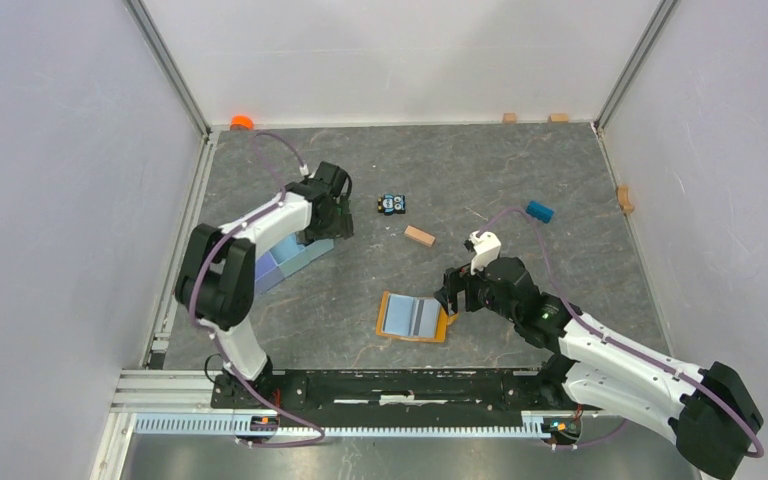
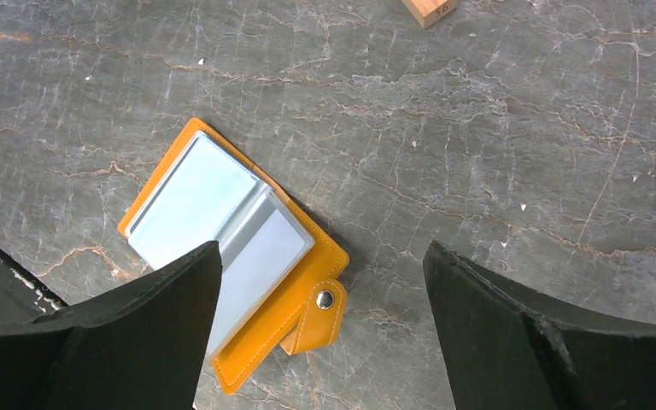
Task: Put the credit cards into the card holder
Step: Move the storage box to the center of the board.
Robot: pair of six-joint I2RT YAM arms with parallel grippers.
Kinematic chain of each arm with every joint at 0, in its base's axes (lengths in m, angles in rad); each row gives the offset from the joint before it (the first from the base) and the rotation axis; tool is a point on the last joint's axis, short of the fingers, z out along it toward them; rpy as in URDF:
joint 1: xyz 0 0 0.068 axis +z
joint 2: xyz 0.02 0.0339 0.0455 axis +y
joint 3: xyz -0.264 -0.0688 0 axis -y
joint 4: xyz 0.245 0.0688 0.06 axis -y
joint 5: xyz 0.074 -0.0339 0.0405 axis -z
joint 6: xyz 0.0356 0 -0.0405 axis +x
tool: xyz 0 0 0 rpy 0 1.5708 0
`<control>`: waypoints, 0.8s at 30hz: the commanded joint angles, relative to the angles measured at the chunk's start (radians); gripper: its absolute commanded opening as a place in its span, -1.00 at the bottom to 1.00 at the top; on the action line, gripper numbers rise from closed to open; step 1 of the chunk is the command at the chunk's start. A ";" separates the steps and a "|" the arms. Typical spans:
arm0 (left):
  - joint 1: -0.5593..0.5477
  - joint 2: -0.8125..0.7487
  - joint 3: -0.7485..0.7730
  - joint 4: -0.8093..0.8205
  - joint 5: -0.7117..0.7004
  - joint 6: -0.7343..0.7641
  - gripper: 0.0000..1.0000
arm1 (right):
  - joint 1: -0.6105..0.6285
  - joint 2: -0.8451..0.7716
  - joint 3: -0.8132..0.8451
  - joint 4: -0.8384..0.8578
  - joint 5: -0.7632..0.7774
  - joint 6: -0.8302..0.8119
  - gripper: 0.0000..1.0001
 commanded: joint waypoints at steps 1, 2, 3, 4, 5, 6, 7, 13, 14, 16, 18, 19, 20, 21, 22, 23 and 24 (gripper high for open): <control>0.004 -0.147 -0.110 -0.057 0.038 0.026 0.80 | -0.005 -0.003 -0.005 0.039 -0.027 -0.003 0.84; 0.004 -0.177 -0.137 -0.064 0.041 0.025 0.81 | -0.007 0.002 -0.008 0.044 -0.033 0.000 0.84; 0.005 -0.201 -0.157 -0.072 0.042 0.022 0.81 | -0.007 0.007 -0.011 0.050 -0.039 0.003 0.83; 0.004 -0.216 -0.176 -0.083 0.036 0.017 0.81 | -0.009 0.012 -0.014 0.057 -0.045 0.006 0.84; 0.005 -0.229 -0.192 -0.094 0.031 0.012 0.80 | -0.008 0.020 -0.014 0.061 -0.053 0.006 0.84; 0.005 -0.239 -0.202 -0.099 0.031 0.005 0.78 | -0.009 0.027 -0.014 0.064 -0.063 0.008 0.84; 0.005 -0.247 -0.214 -0.096 0.037 -0.002 0.74 | -0.008 0.031 -0.014 0.067 -0.069 0.010 0.83; 0.003 -0.252 -0.217 -0.041 0.089 -0.021 0.49 | -0.010 0.037 -0.026 0.069 -0.090 0.014 0.82; 0.004 -0.248 -0.213 -0.032 0.098 -0.021 0.51 | -0.010 0.032 -0.028 0.069 -0.091 0.016 0.82; 0.002 -0.233 -0.196 -0.022 0.114 -0.019 0.54 | -0.009 0.025 -0.035 0.069 -0.089 0.017 0.82; -0.006 -0.214 -0.171 -0.019 0.124 -0.013 0.54 | -0.011 0.022 -0.037 0.069 -0.089 0.021 0.82; -0.013 -0.204 -0.161 -0.018 0.126 -0.011 0.54 | -0.011 0.022 -0.038 0.069 -0.088 0.021 0.82; -0.022 -0.198 -0.149 -0.015 0.129 -0.005 0.53 | -0.011 0.021 -0.038 0.070 -0.091 0.022 0.82; -0.027 -0.190 -0.138 -0.013 0.132 -0.001 0.52 | -0.011 0.020 -0.039 0.069 -0.090 0.022 0.82; -0.031 -0.185 -0.130 -0.011 0.135 0.001 0.52 | -0.011 0.020 -0.040 0.069 -0.090 0.023 0.82; -0.036 -0.182 -0.121 -0.010 0.136 0.000 0.51 | -0.011 0.019 -0.040 0.069 -0.090 0.024 0.82; -0.038 -0.179 -0.116 -0.011 0.136 -0.001 0.49 | -0.011 0.018 -0.040 0.069 -0.091 0.025 0.82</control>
